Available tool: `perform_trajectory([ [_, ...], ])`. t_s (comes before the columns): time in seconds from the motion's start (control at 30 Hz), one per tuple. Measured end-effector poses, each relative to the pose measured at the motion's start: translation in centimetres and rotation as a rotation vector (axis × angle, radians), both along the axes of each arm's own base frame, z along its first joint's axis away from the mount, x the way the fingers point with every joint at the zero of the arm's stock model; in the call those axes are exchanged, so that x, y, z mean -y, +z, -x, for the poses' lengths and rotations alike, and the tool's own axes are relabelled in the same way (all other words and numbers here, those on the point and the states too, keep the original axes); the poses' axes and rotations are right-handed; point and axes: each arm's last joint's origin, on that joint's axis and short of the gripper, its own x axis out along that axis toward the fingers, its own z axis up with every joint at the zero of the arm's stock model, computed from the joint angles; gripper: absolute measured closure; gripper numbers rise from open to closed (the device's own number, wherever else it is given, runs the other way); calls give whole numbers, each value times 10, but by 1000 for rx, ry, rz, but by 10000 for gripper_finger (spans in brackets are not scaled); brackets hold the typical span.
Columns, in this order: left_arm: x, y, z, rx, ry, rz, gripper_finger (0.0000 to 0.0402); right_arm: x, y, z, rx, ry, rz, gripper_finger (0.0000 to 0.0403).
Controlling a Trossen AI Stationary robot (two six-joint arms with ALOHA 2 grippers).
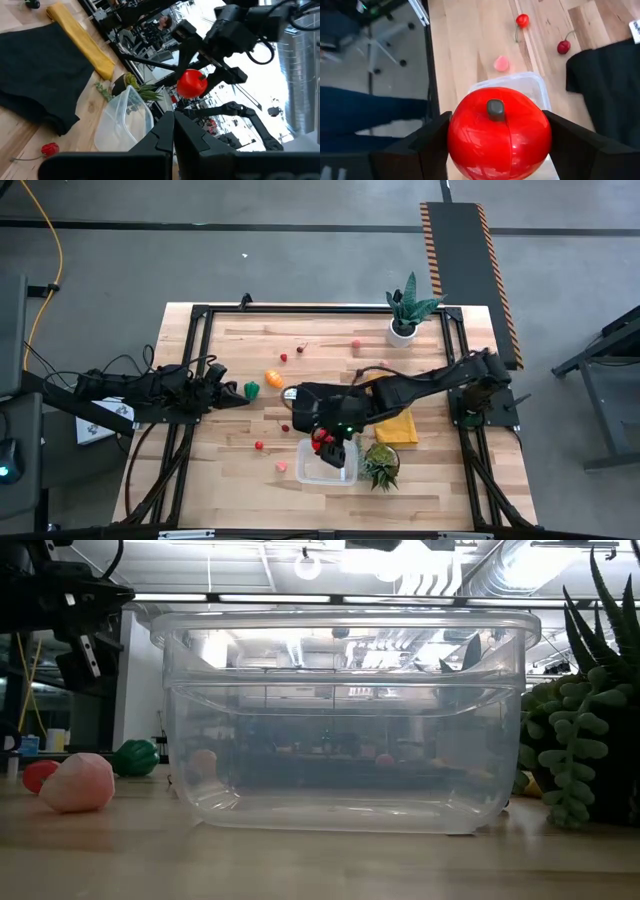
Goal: Pick and placing Produce into tupperware
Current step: Put the apple into the transparent bin
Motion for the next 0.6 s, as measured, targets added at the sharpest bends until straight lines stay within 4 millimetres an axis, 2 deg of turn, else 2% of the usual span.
perform_trajectory([
  [0.1,0,0,0,0,-1,-1,401,-2,5,-11,-63,41,51,138],
  [0.33,0,0,0,1,-8,-3,401,-8,0,-29,-187,73,103,138],
  [0.6,0,0,0,1,-8,-3,401,-14,-23,-40,-264,81,124,138],
])
